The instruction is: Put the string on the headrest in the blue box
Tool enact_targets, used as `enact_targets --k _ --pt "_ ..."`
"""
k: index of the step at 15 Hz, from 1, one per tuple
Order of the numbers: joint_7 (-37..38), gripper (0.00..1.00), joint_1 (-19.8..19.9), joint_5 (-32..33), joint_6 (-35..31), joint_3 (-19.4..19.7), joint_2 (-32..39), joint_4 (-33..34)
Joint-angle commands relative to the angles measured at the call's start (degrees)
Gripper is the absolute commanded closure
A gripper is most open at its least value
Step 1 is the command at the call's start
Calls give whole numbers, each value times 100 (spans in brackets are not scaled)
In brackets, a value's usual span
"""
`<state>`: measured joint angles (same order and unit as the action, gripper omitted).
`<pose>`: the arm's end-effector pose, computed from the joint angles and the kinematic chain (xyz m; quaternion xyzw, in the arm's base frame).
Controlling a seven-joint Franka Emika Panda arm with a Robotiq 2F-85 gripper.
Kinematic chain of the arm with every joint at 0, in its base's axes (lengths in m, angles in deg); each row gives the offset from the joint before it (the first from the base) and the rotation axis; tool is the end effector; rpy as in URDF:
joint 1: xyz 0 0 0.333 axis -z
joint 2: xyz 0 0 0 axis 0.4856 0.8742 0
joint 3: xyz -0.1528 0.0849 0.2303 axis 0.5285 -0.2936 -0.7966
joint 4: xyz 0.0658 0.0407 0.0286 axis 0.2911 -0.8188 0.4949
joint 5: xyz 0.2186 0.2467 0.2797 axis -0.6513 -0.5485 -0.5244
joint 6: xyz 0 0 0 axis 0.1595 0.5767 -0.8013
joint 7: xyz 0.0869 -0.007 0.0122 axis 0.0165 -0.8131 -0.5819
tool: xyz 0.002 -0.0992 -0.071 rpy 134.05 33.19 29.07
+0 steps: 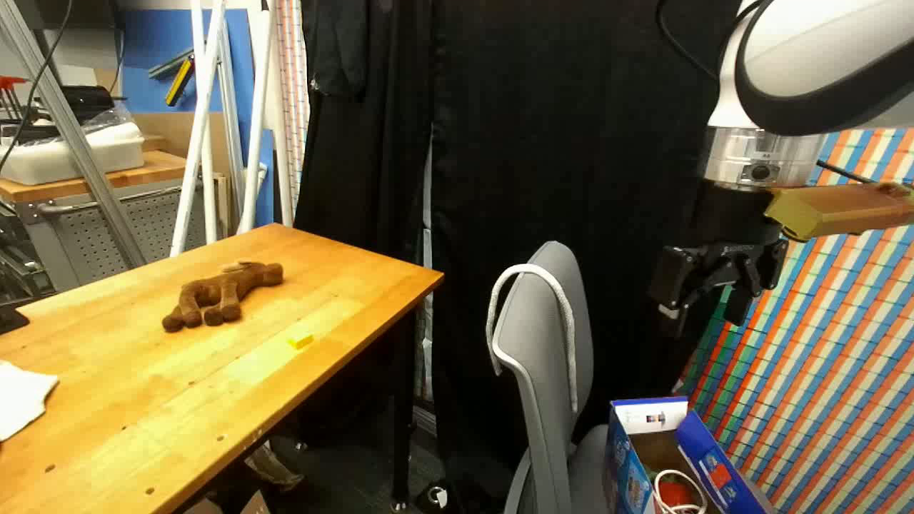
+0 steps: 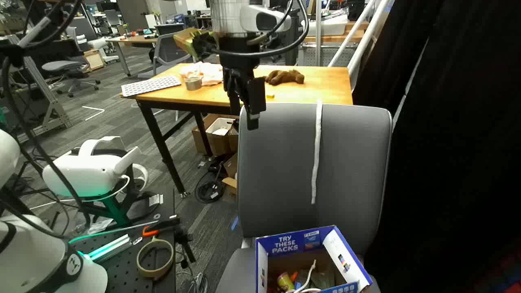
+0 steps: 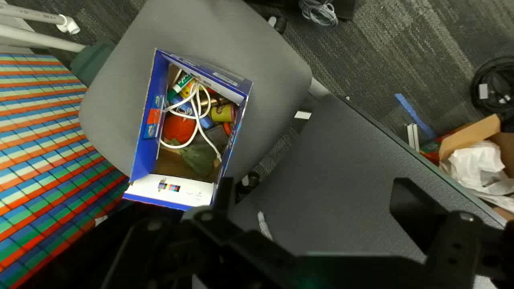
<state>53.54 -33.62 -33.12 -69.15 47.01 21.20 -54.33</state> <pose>0.4890 0.1061 0.4025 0.9941 0.0990 -0.0269 0.0351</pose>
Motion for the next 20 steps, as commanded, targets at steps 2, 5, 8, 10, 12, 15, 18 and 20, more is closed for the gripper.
enact_targets --k 2,5,8,10,12,15,18,20 --pt "15 0 -56 15 12 49 -1 41" --pt "15 0 -55 15 12 49 -1 58" --pt "-41 0 -30 490 105 -37 370 546" --pt "-284 0 -73 959 221 -100 712 1013" --pt "-749 0 -173 1173 223 -116 1150 1541" --pt "-1374 0 -346 1334 163 -195 1854 2388" --pt "-2101 0 -488 1236 -51 -265 2562 3215" --pt "-2617 0 -534 1191 -227 -313 3025 3692"
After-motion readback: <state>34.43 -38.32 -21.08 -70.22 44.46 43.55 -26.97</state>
